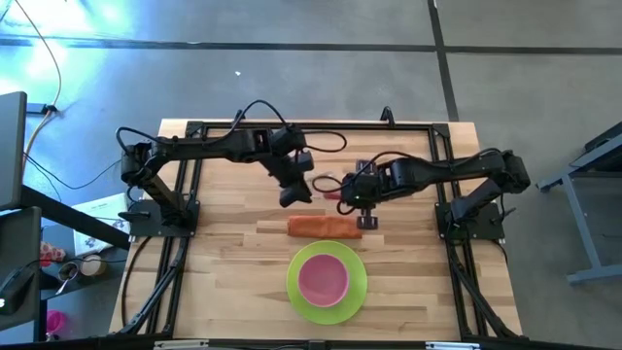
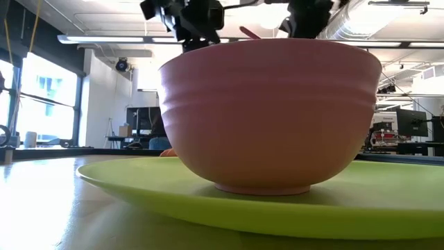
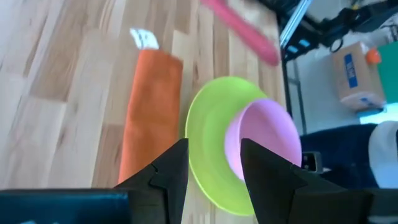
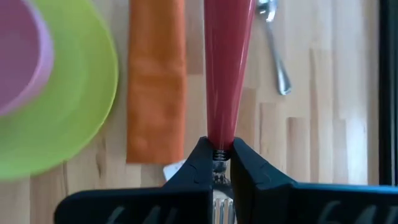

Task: Set table place
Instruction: Put the pink fork to the left of the green plate

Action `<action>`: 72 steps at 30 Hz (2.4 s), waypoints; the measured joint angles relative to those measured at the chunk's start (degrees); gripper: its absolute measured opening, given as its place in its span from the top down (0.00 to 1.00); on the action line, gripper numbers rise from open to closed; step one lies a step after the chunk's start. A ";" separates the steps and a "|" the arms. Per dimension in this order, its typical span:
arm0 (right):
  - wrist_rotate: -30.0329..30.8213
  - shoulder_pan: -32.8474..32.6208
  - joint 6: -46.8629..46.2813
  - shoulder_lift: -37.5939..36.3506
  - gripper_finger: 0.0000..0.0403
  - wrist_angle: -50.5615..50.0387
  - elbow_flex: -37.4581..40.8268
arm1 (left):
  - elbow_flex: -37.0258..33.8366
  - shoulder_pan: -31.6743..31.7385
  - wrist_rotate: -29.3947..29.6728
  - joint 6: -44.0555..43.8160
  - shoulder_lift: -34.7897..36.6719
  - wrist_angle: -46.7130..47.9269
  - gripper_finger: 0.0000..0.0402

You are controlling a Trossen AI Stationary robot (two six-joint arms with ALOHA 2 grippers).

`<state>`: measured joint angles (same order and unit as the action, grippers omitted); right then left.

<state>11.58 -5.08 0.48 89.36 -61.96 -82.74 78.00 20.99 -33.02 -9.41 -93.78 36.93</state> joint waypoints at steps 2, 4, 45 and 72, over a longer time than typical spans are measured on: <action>-0.92 -0.51 1.62 0.00 1.00 -1.10 0.00 | 0.00 0.00 0.11 -0.33 0.00 0.41 0.66; -1.19 -1.05 2.99 0.21 1.00 -2.52 0.00 | 0.00 0.00 0.07 -2.36 0.00 0.03 0.66; 17.80 -4.54 28.21 27.28 1.00 -22.85 -36.48 | 6.80 -1.61 -1.72 -8.67 -1.42 4.92 0.66; 23.03 -6.99 21.55 22.78 1.00 -23.70 -36.37 | 6.69 -2.29 0.55 -9.01 -1.38 2.01 0.66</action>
<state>34.61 -12.08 22.03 112.14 -85.66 -119.11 84.68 18.70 -32.47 -18.42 -95.15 38.94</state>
